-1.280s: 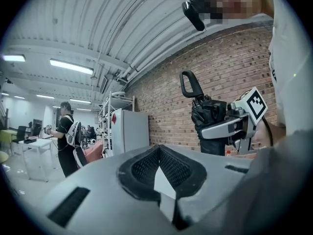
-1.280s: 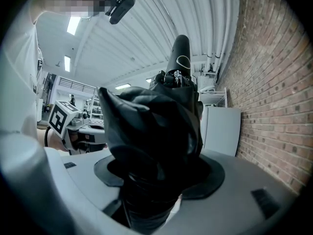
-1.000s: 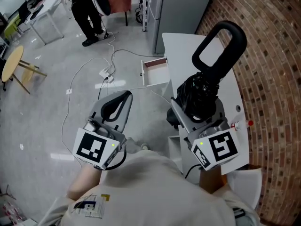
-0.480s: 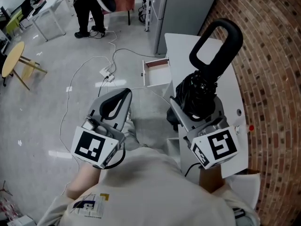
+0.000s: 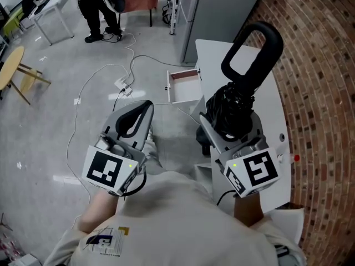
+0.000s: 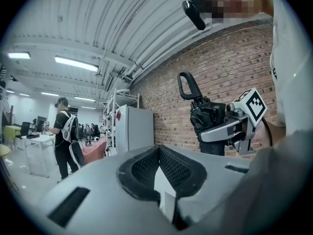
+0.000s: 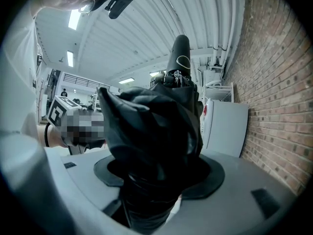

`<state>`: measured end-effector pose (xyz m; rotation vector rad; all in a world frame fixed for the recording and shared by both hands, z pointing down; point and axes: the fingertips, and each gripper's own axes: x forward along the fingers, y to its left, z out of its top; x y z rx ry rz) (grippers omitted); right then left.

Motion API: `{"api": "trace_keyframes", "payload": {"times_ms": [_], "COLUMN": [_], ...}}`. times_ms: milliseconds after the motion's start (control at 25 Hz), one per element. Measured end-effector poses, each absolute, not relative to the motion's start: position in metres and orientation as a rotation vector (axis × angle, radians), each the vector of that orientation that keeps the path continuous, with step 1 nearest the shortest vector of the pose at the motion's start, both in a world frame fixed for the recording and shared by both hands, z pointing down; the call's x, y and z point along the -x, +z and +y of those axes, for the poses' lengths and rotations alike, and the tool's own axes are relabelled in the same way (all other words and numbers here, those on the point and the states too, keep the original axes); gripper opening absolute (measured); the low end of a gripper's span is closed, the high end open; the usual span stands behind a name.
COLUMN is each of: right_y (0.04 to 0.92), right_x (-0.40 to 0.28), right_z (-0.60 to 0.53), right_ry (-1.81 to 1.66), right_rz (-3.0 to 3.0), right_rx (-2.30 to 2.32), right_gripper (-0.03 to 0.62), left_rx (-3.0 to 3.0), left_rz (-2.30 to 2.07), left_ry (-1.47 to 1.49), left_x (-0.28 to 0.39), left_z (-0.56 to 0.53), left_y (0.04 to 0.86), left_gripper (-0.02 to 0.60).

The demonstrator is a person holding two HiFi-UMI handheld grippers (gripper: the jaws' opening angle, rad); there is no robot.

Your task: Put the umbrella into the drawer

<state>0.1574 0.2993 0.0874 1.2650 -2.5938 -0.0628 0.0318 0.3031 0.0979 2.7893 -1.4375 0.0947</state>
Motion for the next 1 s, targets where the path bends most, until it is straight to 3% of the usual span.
{"api": "trace_keyframes", "payload": {"times_ms": [1000], "right_y": [0.124], "right_x": [-0.072], "right_z": [0.105], "right_ry": [0.067], "right_rz": [-2.497], "right_rx": [-1.188], "right_gripper": [0.285], "left_rx": [-2.705], "left_rz": [-1.373], "left_ry": [0.188], "left_x": [0.05], "left_z": [0.108], "left_y": [0.126], "left_gripper": [0.009]}}
